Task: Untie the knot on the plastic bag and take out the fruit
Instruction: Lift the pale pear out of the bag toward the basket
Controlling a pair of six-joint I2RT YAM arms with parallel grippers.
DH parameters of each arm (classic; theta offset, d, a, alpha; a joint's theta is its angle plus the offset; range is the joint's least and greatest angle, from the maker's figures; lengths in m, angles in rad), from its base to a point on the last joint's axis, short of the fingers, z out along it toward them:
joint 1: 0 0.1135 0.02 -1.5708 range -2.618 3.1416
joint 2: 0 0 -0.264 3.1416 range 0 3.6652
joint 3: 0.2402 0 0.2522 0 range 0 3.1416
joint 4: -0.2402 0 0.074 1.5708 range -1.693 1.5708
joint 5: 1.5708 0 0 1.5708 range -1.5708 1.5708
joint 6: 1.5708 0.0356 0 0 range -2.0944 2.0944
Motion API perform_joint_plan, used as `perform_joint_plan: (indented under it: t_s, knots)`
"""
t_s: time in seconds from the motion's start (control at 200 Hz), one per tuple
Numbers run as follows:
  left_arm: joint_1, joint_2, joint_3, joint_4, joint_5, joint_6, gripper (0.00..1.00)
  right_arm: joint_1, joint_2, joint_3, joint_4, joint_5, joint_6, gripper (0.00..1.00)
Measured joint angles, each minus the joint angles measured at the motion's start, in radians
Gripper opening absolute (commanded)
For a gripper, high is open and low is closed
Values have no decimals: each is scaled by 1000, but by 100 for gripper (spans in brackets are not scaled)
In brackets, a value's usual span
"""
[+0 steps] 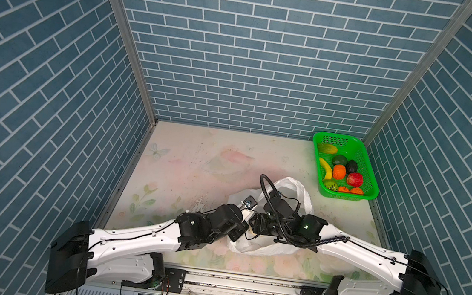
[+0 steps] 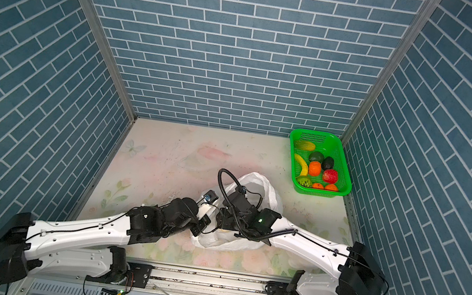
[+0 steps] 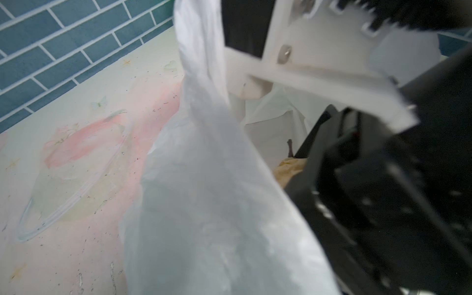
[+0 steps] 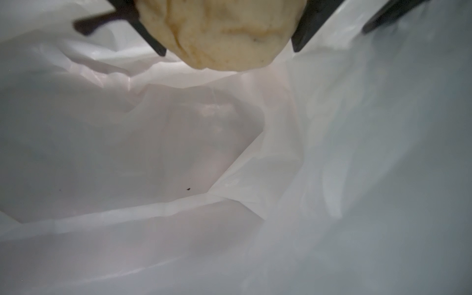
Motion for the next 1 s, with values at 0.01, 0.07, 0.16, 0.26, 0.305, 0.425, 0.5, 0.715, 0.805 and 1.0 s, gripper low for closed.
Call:
perform_joint_plan:
  t_s: [0.01,0.07,0.16,0.26,0.305,0.425,0.5,0.715,0.805,1.0]
  knots:
    - [1,-2,0,-1,-1,-1,0,1,-5,3,-6,0,-3,60]
    - [4,-15,0,-6,-12,-5,0,2,-29,18,-36,0,-14,60]
    - [5,-32,0,-21,-24,-9,0,2,-68,45,-87,0,-29,60]
    - [6,-38,0,-34,-32,-14,0,2,-88,103,-147,-3,-52,60]
    - [7,-38,0,-42,-37,-16,0,2,-89,142,-175,-3,-69,60]
    - [8,-39,0,-57,-44,-21,0,2,-90,243,-238,-3,-101,60]
    - [9,-39,0,-61,-46,-23,0,1,-94,299,-270,-3,-119,60]
    - [11,-48,0,-68,-57,-30,0,-68,-130,400,-341,-9,-150,60]
    - [12,-56,0,-68,-63,-34,0,-154,-154,421,-358,-27,-162,60]
    - [13,-63,0,-75,-71,-42,0,-413,-201,425,-360,-92,-214,60]
